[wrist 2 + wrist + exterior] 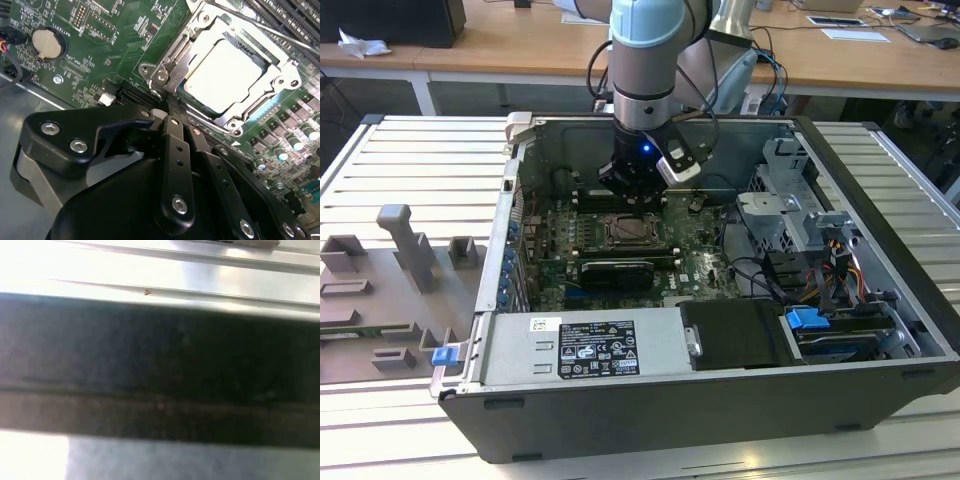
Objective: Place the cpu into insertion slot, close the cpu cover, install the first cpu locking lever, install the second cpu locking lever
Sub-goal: 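Install the first cpu locking lever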
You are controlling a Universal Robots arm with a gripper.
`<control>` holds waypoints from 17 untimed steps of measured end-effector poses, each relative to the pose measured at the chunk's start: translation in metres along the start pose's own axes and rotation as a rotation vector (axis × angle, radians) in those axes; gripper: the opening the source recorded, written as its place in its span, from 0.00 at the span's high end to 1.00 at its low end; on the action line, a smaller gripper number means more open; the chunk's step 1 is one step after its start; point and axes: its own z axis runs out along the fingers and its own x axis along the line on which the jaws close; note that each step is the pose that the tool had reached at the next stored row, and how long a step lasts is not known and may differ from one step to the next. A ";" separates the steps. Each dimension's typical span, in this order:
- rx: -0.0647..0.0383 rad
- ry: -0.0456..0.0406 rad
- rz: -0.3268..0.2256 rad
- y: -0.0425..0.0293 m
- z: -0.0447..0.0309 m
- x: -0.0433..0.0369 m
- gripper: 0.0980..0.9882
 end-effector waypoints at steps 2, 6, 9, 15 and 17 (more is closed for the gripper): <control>-0.001 -0.0001 0.000 0.0001 -0.0011 0.0000 0.99; 0.000 0.0001 0.000 0.0010 -0.0137 -0.0007 0.99; -0.001 0.0000 0.000 0.0003 -0.0146 -0.0007 0.99; 0.000 0.0001 0.000 -0.0023 -0.0148 -0.0006 0.99; -0.001 0.0000 0.000 -0.0028 -0.0147 -0.0006 0.99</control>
